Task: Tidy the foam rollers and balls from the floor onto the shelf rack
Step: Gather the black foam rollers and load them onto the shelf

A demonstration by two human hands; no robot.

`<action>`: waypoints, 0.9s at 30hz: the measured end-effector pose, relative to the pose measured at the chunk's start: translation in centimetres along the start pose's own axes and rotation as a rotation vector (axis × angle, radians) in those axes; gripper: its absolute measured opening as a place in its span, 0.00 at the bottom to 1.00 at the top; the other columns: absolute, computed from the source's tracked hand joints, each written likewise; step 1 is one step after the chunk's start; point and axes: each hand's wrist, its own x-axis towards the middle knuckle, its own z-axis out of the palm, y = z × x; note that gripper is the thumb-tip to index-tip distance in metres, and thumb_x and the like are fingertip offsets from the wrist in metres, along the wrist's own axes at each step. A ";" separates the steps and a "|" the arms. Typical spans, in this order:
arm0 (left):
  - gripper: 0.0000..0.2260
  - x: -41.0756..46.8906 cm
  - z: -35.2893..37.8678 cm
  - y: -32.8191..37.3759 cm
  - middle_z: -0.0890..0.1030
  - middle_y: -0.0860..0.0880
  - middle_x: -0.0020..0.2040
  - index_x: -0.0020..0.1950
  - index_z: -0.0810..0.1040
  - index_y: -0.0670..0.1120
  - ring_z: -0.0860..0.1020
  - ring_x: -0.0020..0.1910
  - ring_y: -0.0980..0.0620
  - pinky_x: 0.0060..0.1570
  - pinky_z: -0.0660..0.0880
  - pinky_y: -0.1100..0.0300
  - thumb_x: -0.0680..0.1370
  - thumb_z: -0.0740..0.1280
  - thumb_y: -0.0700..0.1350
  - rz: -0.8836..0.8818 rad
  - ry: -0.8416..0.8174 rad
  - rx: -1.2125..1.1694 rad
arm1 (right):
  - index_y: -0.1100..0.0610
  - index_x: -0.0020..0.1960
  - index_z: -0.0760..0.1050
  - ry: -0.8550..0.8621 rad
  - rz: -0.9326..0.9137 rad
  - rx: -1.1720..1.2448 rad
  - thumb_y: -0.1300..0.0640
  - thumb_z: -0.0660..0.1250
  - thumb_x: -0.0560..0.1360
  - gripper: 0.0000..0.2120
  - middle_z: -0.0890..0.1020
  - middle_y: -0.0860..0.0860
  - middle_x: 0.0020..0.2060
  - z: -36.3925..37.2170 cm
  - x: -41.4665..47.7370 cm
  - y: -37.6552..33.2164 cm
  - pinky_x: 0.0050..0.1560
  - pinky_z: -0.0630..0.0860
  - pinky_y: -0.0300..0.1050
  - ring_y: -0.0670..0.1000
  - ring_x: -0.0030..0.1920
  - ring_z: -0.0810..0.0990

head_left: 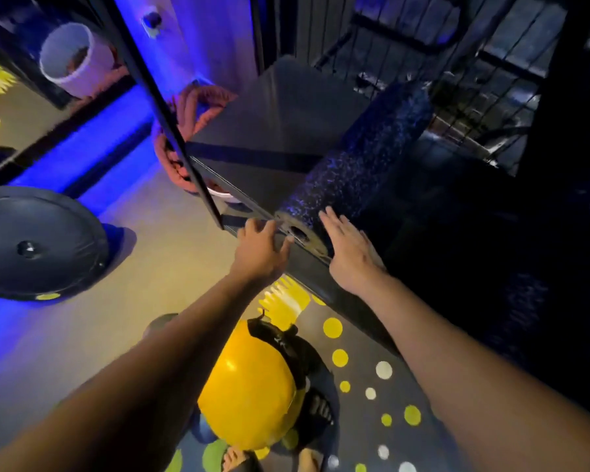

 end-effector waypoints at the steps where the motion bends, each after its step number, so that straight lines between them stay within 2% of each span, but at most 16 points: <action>1: 0.24 1.4 0.9 0.4 0.66 0.40 0.74 0.78 0.68 0.48 0.63 0.74 0.39 0.74 0.62 0.48 0.83 0.62 0.55 0.013 0.012 -0.025 | 0.46 0.83 0.39 0.014 -0.023 -0.045 0.67 0.62 0.78 0.45 0.40 0.40 0.82 0.7 0.6 0.3 0.81 0.51 0.55 0.47 0.82 0.44; 3: 0.25 3.8 2.3 1.4 0.61 0.39 0.78 0.79 0.66 0.47 0.59 0.78 0.39 0.77 0.57 0.49 0.84 0.60 0.54 -0.027 0.031 -0.123 | 0.45 0.83 0.40 0.114 -0.045 -0.046 0.65 0.63 0.78 0.45 0.41 0.40 0.82 2.1 0.1 1.1 0.81 0.53 0.57 0.48 0.82 0.47; 6: 0.26 6.1 3.5 3.0 0.57 0.39 0.81 0.80 0.65 0.45 0.55 0.81 0.41 0.80 0.53 0.53 0.85 0.59 0.55 -0.072 0.041 -0.245 | 0.48 0.83 0.51 0.263 0.086 0.082 0.64 0.61 0.79 0.37 0.54 0.44 0.82 4.5 -4.1 2.7 0.73 0.68 0.52 0.53 0.76 0.68; 9: 0.27 6.5 4.4 4.3 0.58 0.40 0.81 0.80 0.65 0.44 0.56 0.81 0.43 0.80 0.54 0.53 0.85 0.59 0.57 -0.083 0.027 -0.299 | 0.49 0.79 0.65 0.161 0.387 0.225 0.61 0.59 0.80 0.28 0.75 0.54 0.72 5.1 -8.4 5.5 0.62 0.73 0.51 0.59 0.67 0.76; 11: 0.27 5.2 5.9 5.4 0.58 0.40 0.81 0.79 0.67 0.46 0.56 0.81 0.41 0.79 0.55 0.52 0.83 0.61 0.59 -0.046 -0.090 -0.207 | 0.49 0.77 0.68 0.157 0.504 0.331 0.61 0.59 0.80 0.26 0.78 0.57 0.68 4.4 -10.4 7.6 0.62 0.74 0.53 0.60 0.66 0.77; 13: 0.27 2.6 8.2 6.9 0.62 0.40 0.80 0.73 0.74 0.47 0.51 0.82 0.42 0.78 0.54 0.52 0.79 0.63 0.60 0.089 -0.286 -0.116 | 0.51 0.76 0.69 0.318 0.546 0.435 0.61 0.60 0.81 0.24 0.77 0.56 0.69 3.2 -11.7 9.4 0.64 0.74 0.52 0.58 0.67 0.77; 15: 0.22 -0.4 10.3 8.7 0.72 0.41 0.73 0.65 0.77 0.45 0.54 0.82 0.42 0.76 0.56 0.52 0.76 0.65 0.55 0.252 -0.378 -0.145 | 0.53 0.76 0.69 0.487 0.491 0.431 0.61 0.61 0.80 0.24 0.74 0.54 0.73 1.9 -12.4 10.6 0.69 0.69 0.48 0.55 0.71 0.73; 17: 0.14 -2.2 12.7 10.3 0.79 0.44 0.59 0.57 0.78 0.44 0.65 0.77 0.41 0.72 0.64 0.52 0.75 0.69 0.51 0.306 -0.398 -0.206 | 0.53 0.77 0.68 0.529 0.427 0.328 0.60 0.62 0.81 0.25 0.68 0.51 0.77 1.1 -12.7 12.2 0.73 0.65 0.46 0.53 0.75 0.68; 18: 0.13 -3.0 13.8 11.0 0.79 0.47 0.53 0.56 0.76 0.45 0.72 0.71 0.42 0.66 0.69 0.54 0.76 0.71 0.50 0.280 -0.423 -0.235 | 0.52 0.78 0.66 0.496 0.416 0.266 0.58 0.62 0.81 0.25 0.65 0.49 0.79 1.0 -12.8 13.2 0.74 0.63 0.47 0.54 0.76 0.66; 19: 0.16 -3.5 14.7 11.4 0.79 0.49 0.52 0.58 0.73 0.45 0.78 0.63 0.44 0.60 0.73 0.54 0.76 0.73 0.51 0.218 -0.460 -0.278 | 0.51 0.79 0.65 0.450 0.425 0.214 0.57 0.61 0.82 0.26 0.62 0.48 0.80 1.2 -13.0 14.2 0.75 0.62 0.49 0.55 0.76 0.64; 20: 0.22 -4.0 15.5 11.8 0.79 0.50 0.54 0.62 0.71 0.47 0.79 0.59 0.46 0.59 0.75 0.53 0.75 0.75 0.53 0.152 -0.509 -0.361 | 0.51 0.80 0.63 0.418 0.444 0.171 0.56 0.61 0.82 0.26 0.60 0.48 0.81 1.4 -13.4 15.0 0.75 0.62 0.51 0.57 0.75 0.64; 23: 0.38 -4.6 17.5 12.1 0.77 0.53 0.67 0.78 0.63 0.49 0.78 0.65 0.53 0.70 0.73 0.50 0.73 0.78 0.51 0.084 -0.606 -0.544 | 0.54 0.80 0.64 0.446 0.450 0.052 0.56 0.62 0.82 0.27 0.61 0.53 0.81 2.6 -14.6 16.5 0.73 0.68 0.56 0.63 0.71 0.71; 25: 0.40 -4.8 17.7 12.3 0.77 0.53 0.70 0.81 0.62 0.49 0.77 0.66 0.56 0.72 0.71 0.52 0.74 0.78 0.50 0.076 -0.634 -0.554 | 0.55 0.80 0.64 0.449 0.457 0.036 0.56 0.62 0.82 0.27 0.61 0.54 0.81 3.1 -14.9 16.6 0.71 0.70 0.57 0.64 0.70 0.72; 27: 0.43 -4.8 17.5 12.2 0.77 0.53 0.70 0.81 0.63 0.51 0.77 0.67 0.56 0.72 0.72 0.51 0.70 0.78 0.57 0.067 -0.614 -0.572 | 0.55 0.80 0.64 0.425 0.499 0.044 0.55 0.62 0.81 0.27 0.61 0.55 0.81 2.8 -14.4 16.0 0.69 0.71 0.57 0.63 0.72 0.71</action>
